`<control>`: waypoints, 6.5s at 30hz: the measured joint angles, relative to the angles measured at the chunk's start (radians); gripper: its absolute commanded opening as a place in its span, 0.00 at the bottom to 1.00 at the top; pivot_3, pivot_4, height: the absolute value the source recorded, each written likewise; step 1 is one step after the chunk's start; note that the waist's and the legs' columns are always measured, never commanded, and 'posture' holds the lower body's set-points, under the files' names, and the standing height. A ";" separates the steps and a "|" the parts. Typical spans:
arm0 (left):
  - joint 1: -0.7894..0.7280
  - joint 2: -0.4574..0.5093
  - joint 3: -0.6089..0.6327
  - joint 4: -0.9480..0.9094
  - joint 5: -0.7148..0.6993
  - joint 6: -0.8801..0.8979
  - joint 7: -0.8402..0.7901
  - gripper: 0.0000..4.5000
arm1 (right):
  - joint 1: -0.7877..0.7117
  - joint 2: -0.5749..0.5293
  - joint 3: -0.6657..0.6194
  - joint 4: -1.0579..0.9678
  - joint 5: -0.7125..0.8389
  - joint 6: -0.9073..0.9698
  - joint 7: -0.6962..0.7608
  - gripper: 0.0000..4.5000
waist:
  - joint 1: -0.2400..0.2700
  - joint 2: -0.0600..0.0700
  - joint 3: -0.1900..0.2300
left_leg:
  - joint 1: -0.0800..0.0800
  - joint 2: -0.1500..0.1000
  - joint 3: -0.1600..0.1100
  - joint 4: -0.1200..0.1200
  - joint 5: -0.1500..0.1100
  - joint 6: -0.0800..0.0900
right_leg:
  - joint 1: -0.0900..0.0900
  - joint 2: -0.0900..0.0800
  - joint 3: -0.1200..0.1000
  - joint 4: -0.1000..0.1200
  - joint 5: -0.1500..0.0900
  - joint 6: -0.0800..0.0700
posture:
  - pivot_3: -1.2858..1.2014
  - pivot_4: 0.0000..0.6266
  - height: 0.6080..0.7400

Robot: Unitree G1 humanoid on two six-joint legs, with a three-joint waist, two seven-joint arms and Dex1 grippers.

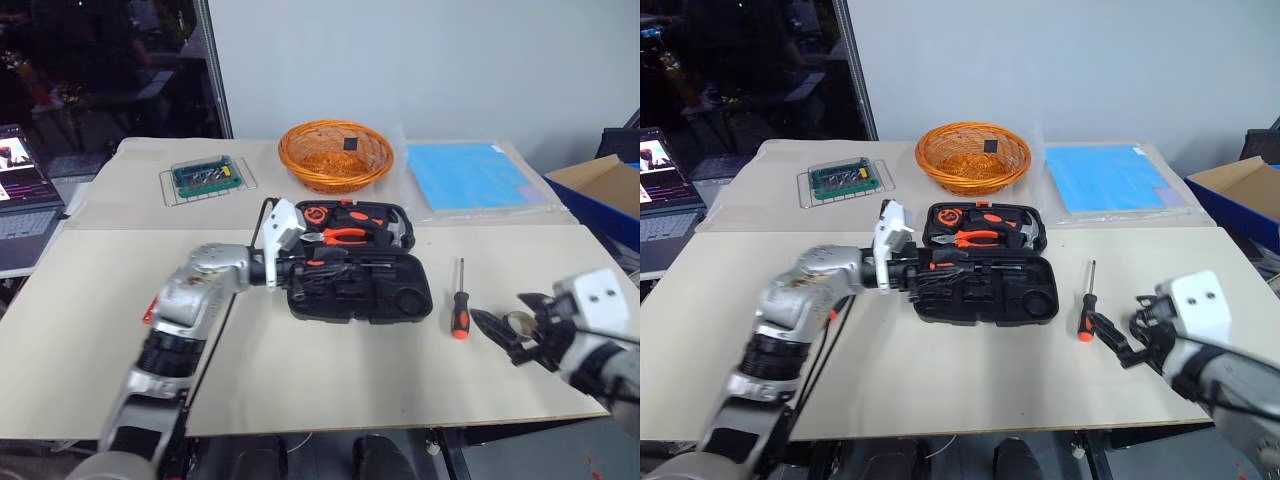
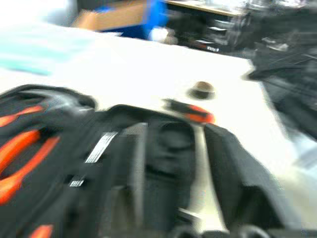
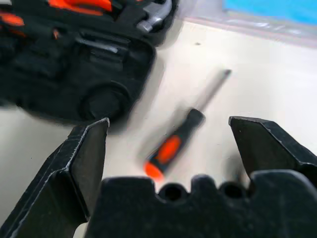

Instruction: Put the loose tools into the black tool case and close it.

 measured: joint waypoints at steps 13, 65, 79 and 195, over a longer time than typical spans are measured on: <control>0.024 0.108 0.022 -0.222 -0.174 0.180 0.048 0.96 | -0.328 0.073 0.250 0.378 -0.154 0.306 -0.124 0.60 | 0.010 -0.001 0.002 | -0.010 -0.003 -0.002 0.000 -0.001 0.003 | -0.004 0.002 0.000 -0.006 0.002 0.008 | 0.52 0.24 1.00; 0.566 0.315 0.437 -0.522 -0.477 0.124 0.327 0.96 | -0.949 0.016 1.072 1.218 -1.149 -1.137 1.088 0.44 | 0.004 -0.004 0.010 | -0.008 -0.001 0.003 0.001 0.000 0.000 | -0.011 0.001 0.001 0.003 0.000 0.001 | 0.52 0.24 1.00; 0.568 0.330 0.417 -0.507 -0.452 0.092 0.321 0.96 | -0.748 0.028 0.707 0.862 -0.873 -0.723 1.064 0.39 | 0.002 -0.004 0.010 | -0.008 0.000 0.003 0.000 -0.001 -0.001 | -0.012 0.002 0.000 0.004 0.001 0.003 | 0.52 0.24 1.00; -0.366 -0.087 -0.434 0.750 0.578 -0.566 -0.160 0.12 | 0.352 -0.043 -0.191 -0.117 -0.162 -0.678 0.781 1.00 | 0.025 -0.014 0.012 | -0.010 -0.001 0.000 0.002 -0.004 -0.003 | -0.010 0.002 -0.001 0.003 -0.004 0.010 | 0.52 0.24 1.00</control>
